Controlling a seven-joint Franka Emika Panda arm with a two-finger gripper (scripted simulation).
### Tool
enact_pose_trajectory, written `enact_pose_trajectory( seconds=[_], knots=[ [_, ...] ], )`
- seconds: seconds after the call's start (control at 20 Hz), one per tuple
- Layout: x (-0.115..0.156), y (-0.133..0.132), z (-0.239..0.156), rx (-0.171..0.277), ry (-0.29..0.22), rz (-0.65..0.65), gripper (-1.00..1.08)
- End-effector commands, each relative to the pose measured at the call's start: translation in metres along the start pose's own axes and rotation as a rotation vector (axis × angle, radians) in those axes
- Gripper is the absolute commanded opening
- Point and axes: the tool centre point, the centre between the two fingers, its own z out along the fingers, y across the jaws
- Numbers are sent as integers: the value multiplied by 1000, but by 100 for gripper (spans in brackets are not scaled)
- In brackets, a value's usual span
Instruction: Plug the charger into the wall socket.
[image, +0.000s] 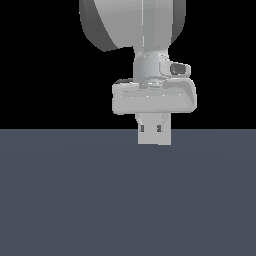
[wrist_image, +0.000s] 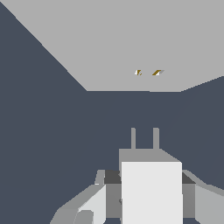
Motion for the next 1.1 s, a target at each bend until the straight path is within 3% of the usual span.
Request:
enact_pose_trajectory(
  seconds=[0.0,0.5,1.05],
  knots=[
    [1,1,-1,-1,0,13,-100],
    [5,2,-1,-1,0,13,-100],
    [39,2,1,-1,-1,13,-100]
  ],
)
